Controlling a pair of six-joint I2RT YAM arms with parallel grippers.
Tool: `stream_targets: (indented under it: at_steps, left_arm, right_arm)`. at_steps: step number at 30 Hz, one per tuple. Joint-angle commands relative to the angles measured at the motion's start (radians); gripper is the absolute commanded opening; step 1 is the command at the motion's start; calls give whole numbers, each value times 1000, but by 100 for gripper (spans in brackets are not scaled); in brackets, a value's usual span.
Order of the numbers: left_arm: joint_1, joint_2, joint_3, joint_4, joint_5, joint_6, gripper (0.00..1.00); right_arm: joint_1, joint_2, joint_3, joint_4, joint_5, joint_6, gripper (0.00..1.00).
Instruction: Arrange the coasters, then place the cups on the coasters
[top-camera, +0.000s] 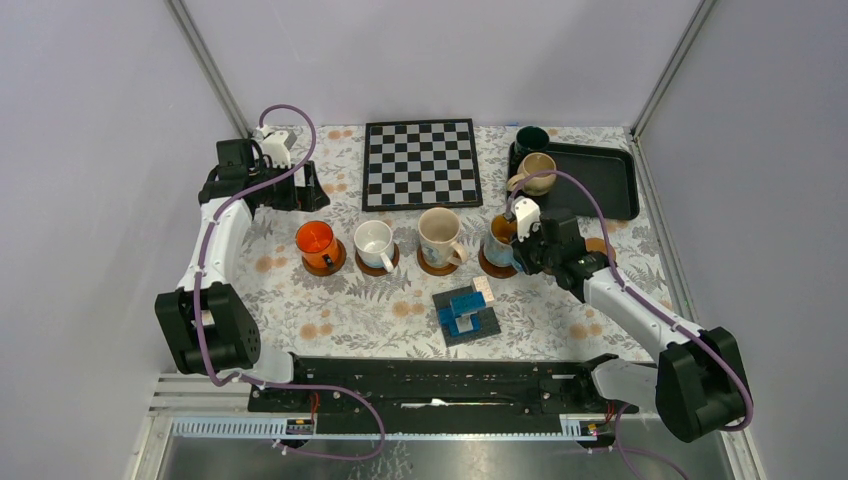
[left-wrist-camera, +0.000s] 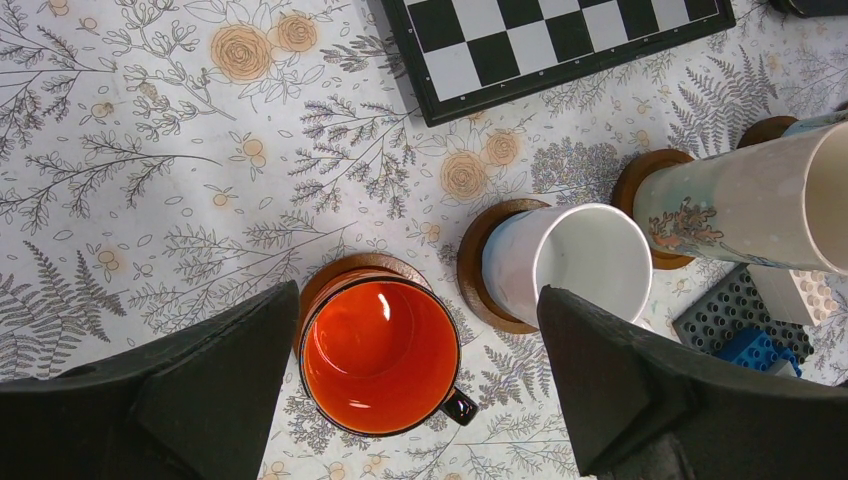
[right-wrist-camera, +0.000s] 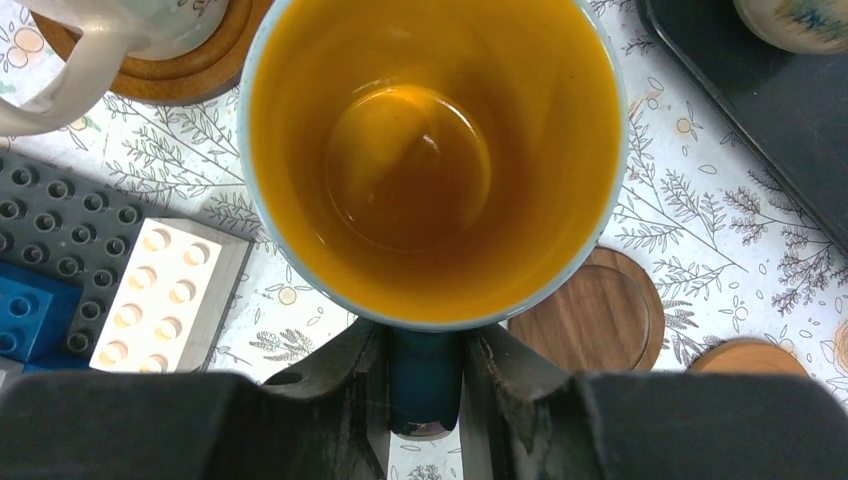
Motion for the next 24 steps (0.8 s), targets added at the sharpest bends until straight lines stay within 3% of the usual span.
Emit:
stream_targets:
  at_steps: [1, 17, 20, 24]
  left_arm:
    - [-4, -37, 7, 41, -5, -3, 99]
    - [-3, -25, 21, 42, -19, 4, 99]
    - [-3, -20, 27, 42, -19, 2, 99]
    - [-3, -18, 27, 41, -20, 2, 99]
  right_arm:
    - [11, -12, 13, 177, 10, 33, 0]
    - [12, -3, -55, 205, 35, 53, 0]
    - [11, -5, -59, 191, 32, 53, 9]
    - [11, -25, -63, 174, 36, 41, 9]
